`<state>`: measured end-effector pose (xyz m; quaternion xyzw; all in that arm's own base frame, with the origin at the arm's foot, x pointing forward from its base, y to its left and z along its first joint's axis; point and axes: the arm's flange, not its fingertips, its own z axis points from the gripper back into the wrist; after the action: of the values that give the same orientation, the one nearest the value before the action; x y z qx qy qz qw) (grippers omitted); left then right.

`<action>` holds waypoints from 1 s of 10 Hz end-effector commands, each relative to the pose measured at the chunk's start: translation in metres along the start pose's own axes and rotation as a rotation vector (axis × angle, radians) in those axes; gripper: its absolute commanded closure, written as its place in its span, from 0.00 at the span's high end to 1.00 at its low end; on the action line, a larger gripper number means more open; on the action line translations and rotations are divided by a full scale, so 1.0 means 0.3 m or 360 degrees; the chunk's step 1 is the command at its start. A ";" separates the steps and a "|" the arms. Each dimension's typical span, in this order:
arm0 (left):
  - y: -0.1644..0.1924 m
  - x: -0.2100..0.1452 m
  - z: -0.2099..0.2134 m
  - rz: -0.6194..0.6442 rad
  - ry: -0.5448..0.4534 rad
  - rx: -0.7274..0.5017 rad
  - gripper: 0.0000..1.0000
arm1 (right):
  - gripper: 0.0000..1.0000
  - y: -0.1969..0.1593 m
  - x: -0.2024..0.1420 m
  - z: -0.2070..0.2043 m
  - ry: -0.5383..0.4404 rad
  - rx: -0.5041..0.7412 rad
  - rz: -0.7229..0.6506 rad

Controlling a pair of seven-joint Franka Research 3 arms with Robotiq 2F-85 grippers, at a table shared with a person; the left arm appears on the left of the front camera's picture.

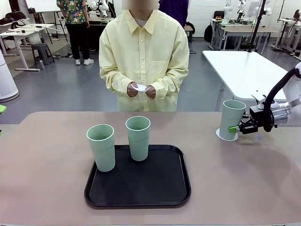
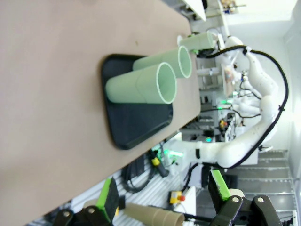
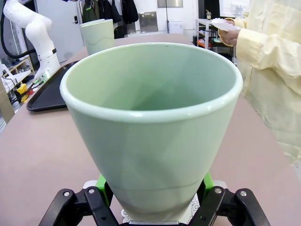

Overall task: Place coasters on the table and set cups on them.
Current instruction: Pick up one Reusable plastic cup and place it on a coaster set by the human.

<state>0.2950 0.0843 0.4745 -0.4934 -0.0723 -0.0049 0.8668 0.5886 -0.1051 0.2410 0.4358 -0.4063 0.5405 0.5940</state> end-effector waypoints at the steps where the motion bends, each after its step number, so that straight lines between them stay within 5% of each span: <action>1: 0.007 -0.005 0.004 -0.0022 0.0000 -0.0005 1.00 | 0.82 0.002 0.000 -0.002 -0.0002 0.0005 -0.0002; 10: 0.007 -0.005 0.004 -0.0022 0.0000 -0.0005 1.00 | 0.82 0.003 0.003 0.001 0.0005 0.0000 0.0036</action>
<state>0.2950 0.0843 0.4745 -0.4934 -0.0723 -0.0049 0.8668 0.5885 -0.1053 0.2407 0.4365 -0.4075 0.5397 0.5934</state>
